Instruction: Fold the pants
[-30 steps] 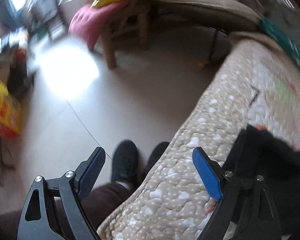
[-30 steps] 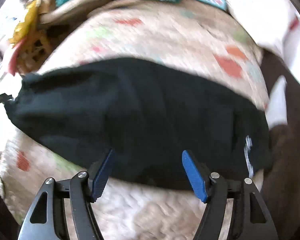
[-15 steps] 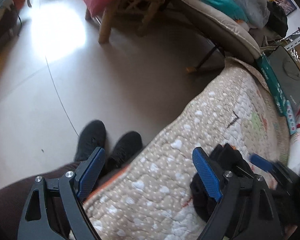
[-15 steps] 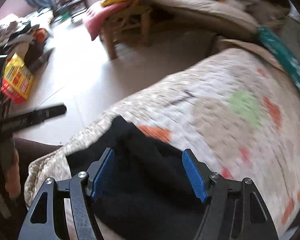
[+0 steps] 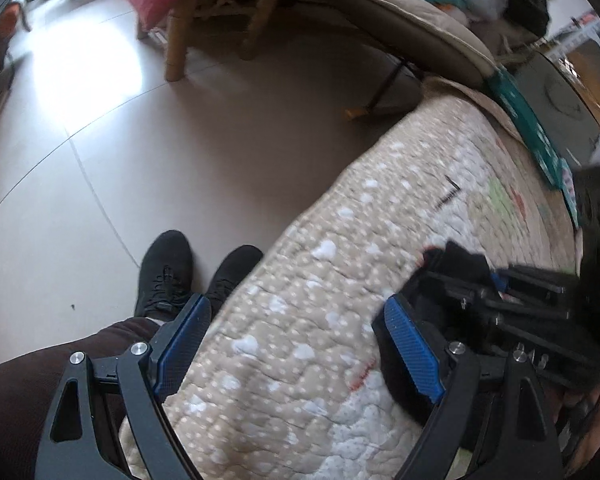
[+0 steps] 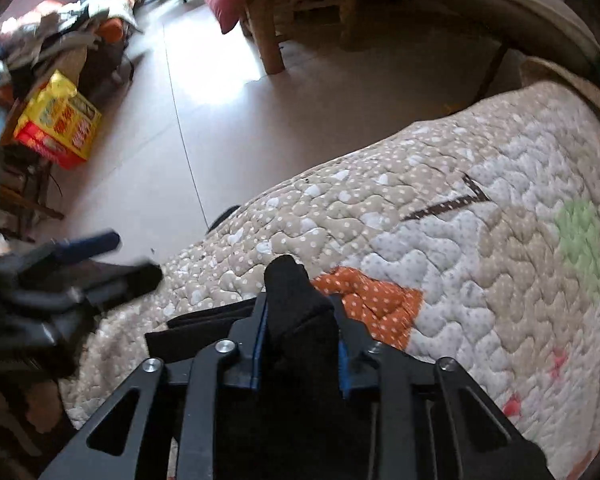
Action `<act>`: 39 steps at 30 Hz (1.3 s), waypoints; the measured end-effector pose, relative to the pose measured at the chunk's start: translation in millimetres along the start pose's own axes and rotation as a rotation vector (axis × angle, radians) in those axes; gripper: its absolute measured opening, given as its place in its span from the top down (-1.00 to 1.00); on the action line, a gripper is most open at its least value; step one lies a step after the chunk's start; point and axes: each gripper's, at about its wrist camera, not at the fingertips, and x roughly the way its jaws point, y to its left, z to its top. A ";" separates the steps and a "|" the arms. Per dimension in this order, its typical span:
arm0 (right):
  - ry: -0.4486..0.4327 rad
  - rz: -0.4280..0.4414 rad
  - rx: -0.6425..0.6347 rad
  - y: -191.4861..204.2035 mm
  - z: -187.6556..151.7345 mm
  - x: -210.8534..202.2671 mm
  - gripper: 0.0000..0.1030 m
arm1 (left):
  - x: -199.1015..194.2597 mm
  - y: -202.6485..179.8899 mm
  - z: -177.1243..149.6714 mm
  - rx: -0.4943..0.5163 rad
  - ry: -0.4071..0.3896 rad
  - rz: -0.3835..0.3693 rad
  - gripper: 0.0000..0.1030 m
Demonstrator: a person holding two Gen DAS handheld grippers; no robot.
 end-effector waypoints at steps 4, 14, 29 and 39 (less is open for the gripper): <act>-0.016 0.006 0.009 -6.8 -4.8 -8.4 0.47 | 2.7 -14.4 -6.8 0.049 0.003 -0.055 -0.72; -0.064 0.007 0.039 -14.0 -1.7 -19.7 0.47 | 7.2 -19.8 -10.2 0.080 0.005 -0.070 -0.71; -0.086 0.029 0.083 -21.0 1.0 -22.6 0.48 | 34.3 -50.6 -21.4 0.208 0.078 -0.124 -0.65; -0.167 0.020 0.082 -18.6 -16.8 -58.9 0.48 | -1.1 -77.9 -23.3 0.261 0.019 -0.261 0.63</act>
